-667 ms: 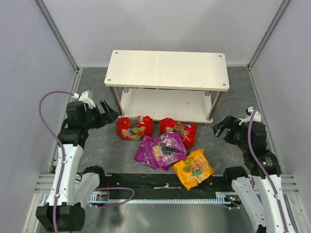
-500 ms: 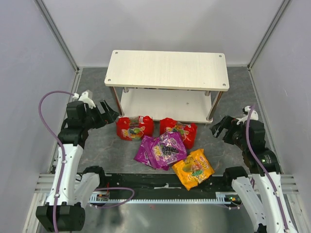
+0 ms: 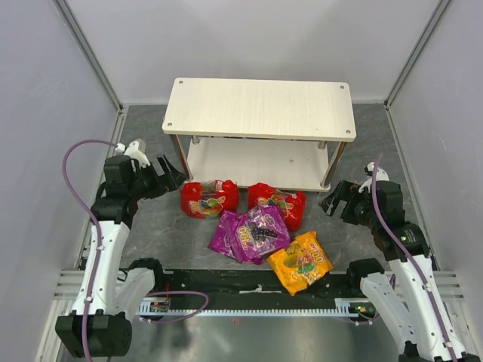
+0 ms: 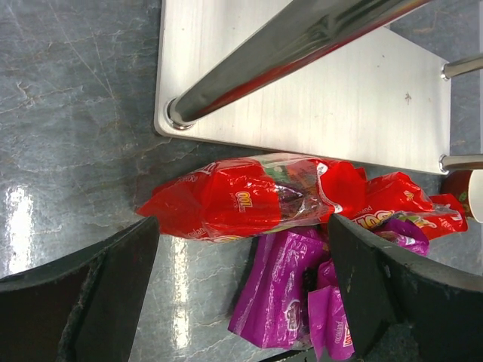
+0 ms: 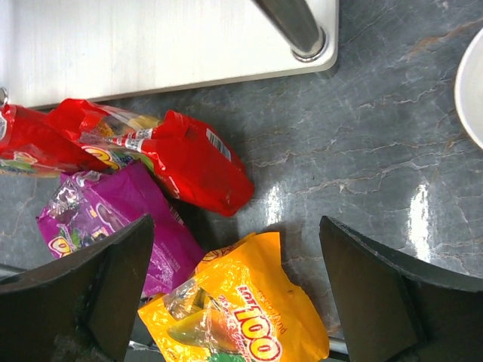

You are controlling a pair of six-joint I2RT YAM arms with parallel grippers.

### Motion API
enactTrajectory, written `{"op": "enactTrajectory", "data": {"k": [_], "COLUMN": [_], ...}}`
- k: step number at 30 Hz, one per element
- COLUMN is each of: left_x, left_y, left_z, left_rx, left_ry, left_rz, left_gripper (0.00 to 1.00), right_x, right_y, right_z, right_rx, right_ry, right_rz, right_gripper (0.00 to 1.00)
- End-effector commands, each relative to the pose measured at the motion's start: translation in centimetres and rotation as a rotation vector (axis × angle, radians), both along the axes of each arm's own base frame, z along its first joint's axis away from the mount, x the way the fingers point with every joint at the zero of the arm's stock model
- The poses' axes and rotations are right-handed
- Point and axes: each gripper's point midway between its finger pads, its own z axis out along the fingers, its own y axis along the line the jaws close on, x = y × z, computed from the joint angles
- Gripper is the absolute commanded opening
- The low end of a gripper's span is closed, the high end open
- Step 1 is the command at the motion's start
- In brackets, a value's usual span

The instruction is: Place and organize the candy bags onto the shelf

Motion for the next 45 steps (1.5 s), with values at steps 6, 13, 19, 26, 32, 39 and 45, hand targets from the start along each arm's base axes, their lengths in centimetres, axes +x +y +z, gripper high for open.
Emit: {"op": "enactTrajectory", "data": {"k": [6, 13, 19, 26, 32, 39, 45], "left_x": [0.4, 0.2, -0.1, -0.2, -0.1, -0.1, -0.2], "left_y": [-0.6, -0.6, -0.7, -0.8, -0.7, -0.7, -0.8], "left_z": [1.2, 1.1, 0.9, 1.0, 0.7, 0.6, 0.5], "left_rx": [0.000, -0.004, -0.002, 0.000, -0.002, 0.000, 0.001], "left_ry": [-0.078, -0.078, -0.079, -0.088, -0.081, -0.080, -0.078], "left_rz": [-0.050, -0.045, -0.055, -0.067, -0.063, -0.062, -0.066], "left_gripper": [1.00, 1.00, 1.00, 1.00, 1.00, 1.00, 1.00], "right_x": [2.2, 1.5, 0.9, 0.9, 1.0, 0.3, -0.3], "right_y": [3.7, 10.5, 14.0, 15.8, 16.3, 17.8, 18.7], "right_z": [0.8, 1.1, -1.1, -3.5, -5.3, -7.2, -7.8], "right_rx": [0.045, 0.006, 0.015, -0.016, -0.050, -0.008, 0.042], "right_ry": [-0.034, -0.063, -0.062, -0.049, -0.024, 0.014, 0.025], "right_rz": [0.063, 0.201, 0.299, 0.409, 0.446, 0.511, 0.547], "right_gripper": [0.98, 0.98, 0.98, 0.98, 0.98, 0.94, 0.78]}}
